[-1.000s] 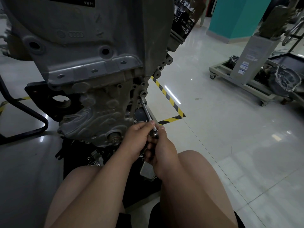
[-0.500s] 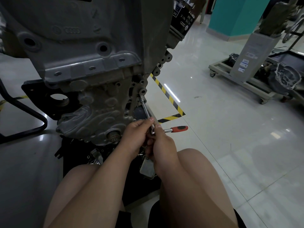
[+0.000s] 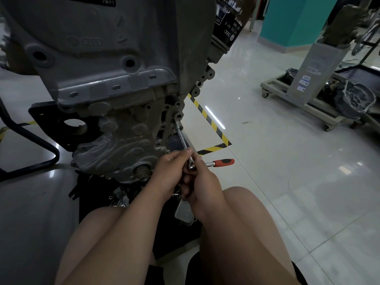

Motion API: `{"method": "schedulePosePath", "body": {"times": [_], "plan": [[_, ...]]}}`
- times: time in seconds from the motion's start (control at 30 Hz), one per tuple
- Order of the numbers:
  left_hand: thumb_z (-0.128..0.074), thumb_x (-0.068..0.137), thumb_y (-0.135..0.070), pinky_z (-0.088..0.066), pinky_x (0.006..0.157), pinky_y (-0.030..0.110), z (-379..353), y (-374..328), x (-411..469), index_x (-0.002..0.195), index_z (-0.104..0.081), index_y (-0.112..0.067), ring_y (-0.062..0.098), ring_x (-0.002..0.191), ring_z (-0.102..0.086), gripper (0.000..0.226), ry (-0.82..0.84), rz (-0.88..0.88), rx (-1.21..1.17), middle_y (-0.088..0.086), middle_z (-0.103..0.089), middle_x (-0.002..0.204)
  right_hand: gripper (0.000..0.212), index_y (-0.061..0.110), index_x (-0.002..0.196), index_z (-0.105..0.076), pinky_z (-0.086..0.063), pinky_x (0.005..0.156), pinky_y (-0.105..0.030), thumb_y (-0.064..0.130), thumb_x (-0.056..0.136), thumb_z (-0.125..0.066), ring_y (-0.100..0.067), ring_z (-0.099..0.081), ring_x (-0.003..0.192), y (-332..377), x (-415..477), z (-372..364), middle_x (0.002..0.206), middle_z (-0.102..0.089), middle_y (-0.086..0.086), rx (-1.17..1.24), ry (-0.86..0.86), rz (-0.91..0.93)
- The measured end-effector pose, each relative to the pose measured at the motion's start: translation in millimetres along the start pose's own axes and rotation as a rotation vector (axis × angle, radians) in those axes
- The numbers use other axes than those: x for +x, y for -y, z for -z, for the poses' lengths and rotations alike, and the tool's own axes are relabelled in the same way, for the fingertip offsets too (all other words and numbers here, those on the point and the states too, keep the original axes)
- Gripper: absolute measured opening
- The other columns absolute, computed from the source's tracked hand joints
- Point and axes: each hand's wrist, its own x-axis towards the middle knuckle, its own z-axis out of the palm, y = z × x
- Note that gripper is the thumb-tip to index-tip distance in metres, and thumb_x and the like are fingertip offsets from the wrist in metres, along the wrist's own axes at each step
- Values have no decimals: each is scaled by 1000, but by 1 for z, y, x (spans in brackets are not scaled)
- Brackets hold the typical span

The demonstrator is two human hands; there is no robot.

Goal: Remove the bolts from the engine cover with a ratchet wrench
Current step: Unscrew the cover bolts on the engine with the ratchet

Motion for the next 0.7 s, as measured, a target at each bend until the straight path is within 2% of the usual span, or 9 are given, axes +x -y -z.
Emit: {"method": "schedulePosePath", "body": {"times": [0.07, 0.17, 0.27, 0.33, 0.4, 0.43, 0.53, 0.6, 0.7], "plan": [[-56, 93, -46, -36, 38, 20, 0, -1, -1, 57, -60, -22, 18, 27, -37, 43, -1, 25, 9, 6, -44, 42, 44, 26, 65, -75, -32, 42, -21, 49, 96, -53, -12, -36, 37, 1, -1, 0, 49, -42, 2, 76, 66, -32], [-56, 93, -42, -35, 38, 18, -1, -1, 0, 55, -61, -22, 16, 28, -37, 43, -13, 28, -19, 3, -43, 44, 45, 26, 61, -72, -30, 40, -18, 49, 95, -52, -11, -31, 36, 4, 1, 0, 49, -39, 4, 211, 124, -113], [-58, 94, -36, -36, 40, 17, -1, -3, 1, 68, -70, -23, 12, 34, -41, 31, -7, 6, -58, -2, -42, 48, 36, 23, 69, -62, -30, 38, -19, 50, 91, -56, -10, -28, 36, 5, 2, 1, 50, -38, 4, 278, 137, -185], [-58, 94, -35, -37, 39, 18, -1, -2, 0, 69, -70, -22, 13, 35, -43, 30, -1, 0, -55, -2, -44, 48, 34, 22, 76, -61, -29, 39, -19, 50, 93, -53, -10, -28, 36, 4, 2, 2, 50, -39, 4, 246, 120, -176], [-58, 94, -35, -37, 39, 19, -2, -1, 0, 68, -71, -22, 15, 38, -46, 32, -19, -19, -21, 0, -48, 50, 39, 20, 79, -66, -30, 39, -18, 48, 98, -46, -10, -33, 34, 3, 1, 3, 47, -42, 4, 93, 40, -61], [-58, 94, -34, -39, 44, 21, -2, -1, 0, 67, -72, -22, 16, 44, -48, 32, -31, -38, -13, 0, -52, 52, 43, 19, 74, -66, -32, 38, -18, 47, 99, -45, -11, -39, 34, 1, 1, 3, 45, -46, 5, -43, -22, 38], [-59, 93, -34, -39, 71, 35, -1, -2, 0, 72, -75, -20, 26, 74, -50, 30, -17, -43, -77, 13, -60, 76, 33, 24, 69, -62, -40, 48, -16, 44, 94, -55, 1, -53, 48, -5, -1, 4, 52, -60, 14, -457, -169, 411], [-63, 85, -41, -36, 76, 42, 0, -4, -1, 78, -76, -18, 28, 84, -49, 27, -4, -18, -101, 18, -60, 87, 26, 27, 68, -57, -37, 51, -13, 41, 88, -63, 2, -50, 51, -6, -2, 4, 54, -57, 19, -543, -204, 530], [-68, 67, -54, -39, 76, 42, -1, -6, -2, 79, -76, -20, 28, 82, -51, 37, -8, -5, -94, 17, -62, 87, 29, 25, 65, -54, -37, 50, -18, 38, 87, -67, -1, -45, 48, -6, -2, 4, 51, -52, 17, -522, -231, 545]]}}
